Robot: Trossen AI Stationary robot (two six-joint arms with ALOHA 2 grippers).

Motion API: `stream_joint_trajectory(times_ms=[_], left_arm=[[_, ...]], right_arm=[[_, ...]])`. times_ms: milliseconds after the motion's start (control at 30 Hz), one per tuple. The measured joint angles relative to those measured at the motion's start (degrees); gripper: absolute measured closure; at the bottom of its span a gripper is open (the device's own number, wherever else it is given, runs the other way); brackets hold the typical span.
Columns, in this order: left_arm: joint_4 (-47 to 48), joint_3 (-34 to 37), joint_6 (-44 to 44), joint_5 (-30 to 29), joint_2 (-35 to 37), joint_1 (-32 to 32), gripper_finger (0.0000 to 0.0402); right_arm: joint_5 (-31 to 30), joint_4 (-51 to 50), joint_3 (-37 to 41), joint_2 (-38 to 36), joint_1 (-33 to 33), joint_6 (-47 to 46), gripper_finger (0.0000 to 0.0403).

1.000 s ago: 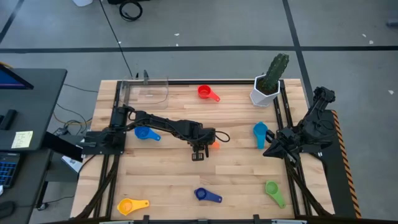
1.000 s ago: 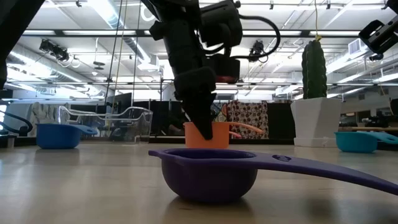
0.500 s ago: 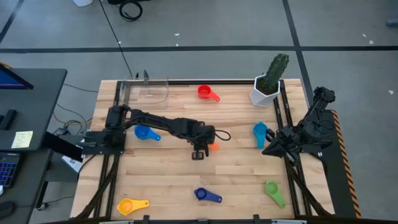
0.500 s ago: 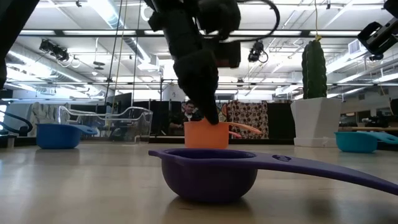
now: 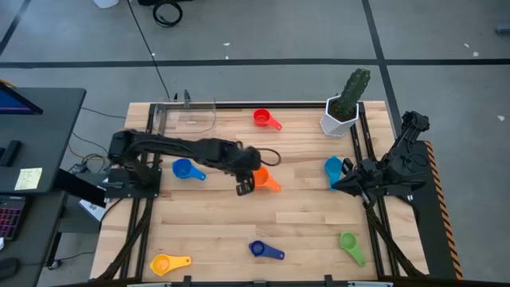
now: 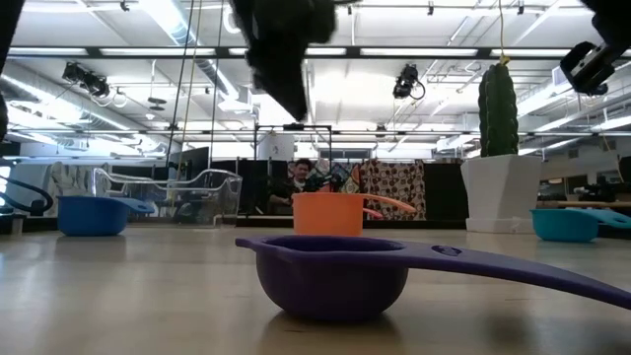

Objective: Nest measuring cups in basket
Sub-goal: Stack the blue nest measuring cup on top of the orange nest measuring cup

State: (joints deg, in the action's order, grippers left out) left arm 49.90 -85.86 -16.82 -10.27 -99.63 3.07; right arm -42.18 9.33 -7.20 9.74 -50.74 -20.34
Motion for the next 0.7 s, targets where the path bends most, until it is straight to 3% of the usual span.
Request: stream_joint_trajectory(times_ms=[267,467,600,700], left_arm=[[21.4,0.0,-22.3,-2.0,9.4,0.5,0.034],[32.7,0.0,-40.5,-2.0,12.2,1.6,0.0342],[40.3,0.0,-48.6,-3.1,12.9,2.8,0.0342],[39.3,0.8,-50.0,-3.7,13.5,3.8,0.0342]], right_arm=[[-10.1,-0.1,-1.6,0.5,0.0,8.6,0.039],[-20.1,0.1,-6.6,1.6,0.5,13.8,0.039],[-23.9,0.0,-10.1,3.2,1.4,18.7,0.039],[-24.4,0.0,-12.5,5.2,2.3,19.4,0.039]])
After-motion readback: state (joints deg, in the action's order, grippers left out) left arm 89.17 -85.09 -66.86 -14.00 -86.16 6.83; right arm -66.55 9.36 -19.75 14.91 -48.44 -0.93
